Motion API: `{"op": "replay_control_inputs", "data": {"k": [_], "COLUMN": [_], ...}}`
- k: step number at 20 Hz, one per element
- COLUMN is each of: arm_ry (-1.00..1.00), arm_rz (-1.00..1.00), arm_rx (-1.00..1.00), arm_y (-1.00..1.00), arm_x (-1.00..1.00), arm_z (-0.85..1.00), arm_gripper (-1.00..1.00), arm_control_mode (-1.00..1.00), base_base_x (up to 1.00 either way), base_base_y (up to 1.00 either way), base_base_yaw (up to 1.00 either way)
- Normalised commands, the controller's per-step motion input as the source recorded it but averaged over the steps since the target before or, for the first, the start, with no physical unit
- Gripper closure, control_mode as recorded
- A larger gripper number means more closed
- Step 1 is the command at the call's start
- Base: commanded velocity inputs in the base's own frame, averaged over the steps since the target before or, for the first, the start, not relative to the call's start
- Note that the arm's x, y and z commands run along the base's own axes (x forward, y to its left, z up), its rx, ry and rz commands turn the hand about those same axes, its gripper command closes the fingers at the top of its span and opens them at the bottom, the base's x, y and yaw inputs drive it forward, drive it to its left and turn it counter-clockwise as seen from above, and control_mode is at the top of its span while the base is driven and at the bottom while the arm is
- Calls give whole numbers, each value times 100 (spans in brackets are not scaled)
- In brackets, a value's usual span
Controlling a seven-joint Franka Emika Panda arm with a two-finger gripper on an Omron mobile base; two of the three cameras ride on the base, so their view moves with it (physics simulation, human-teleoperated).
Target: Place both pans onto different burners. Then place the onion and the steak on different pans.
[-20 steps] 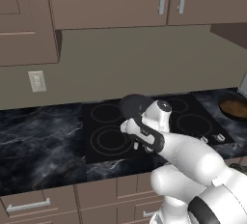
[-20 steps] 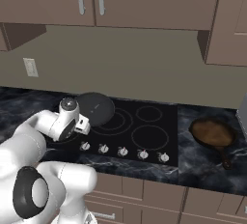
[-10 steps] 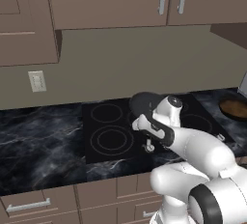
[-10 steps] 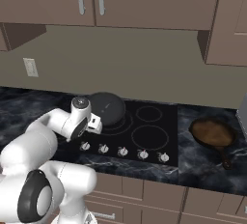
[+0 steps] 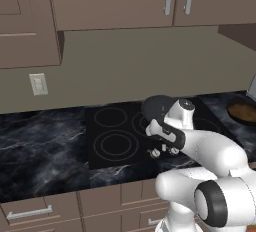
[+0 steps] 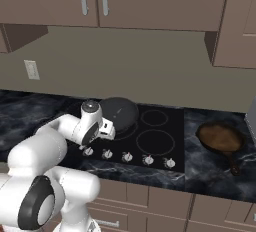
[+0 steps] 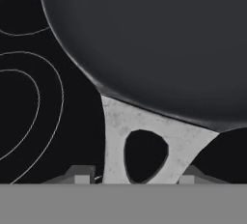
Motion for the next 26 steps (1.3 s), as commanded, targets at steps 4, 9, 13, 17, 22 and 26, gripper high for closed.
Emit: {"op": "replay_control_inputs", "data": {"k": [4,9,13,17,22,26], "arm_ry": [1,0,0,3,5,2], "arm_rz": [0,0,0,0,0,-1], "arm_rx": [-3,0,0,0,0,0], "arm_y": [-35,-50,-42,-24,-5,-1], "arm_x": [0,1,12,30,35,17], "arm_z": [-13,0,0,-5,-1,0], "arm_gripper": [100,100,100,100,100,100], "arm_control_mode": [-100,-100,-100,-100,-100,-100], "base_base_x": [0,0,0,0,0,0], "base_base_y": [0,0,0,0,0,0], "base_base_yaw": [0,0,0,0,0,0]}}
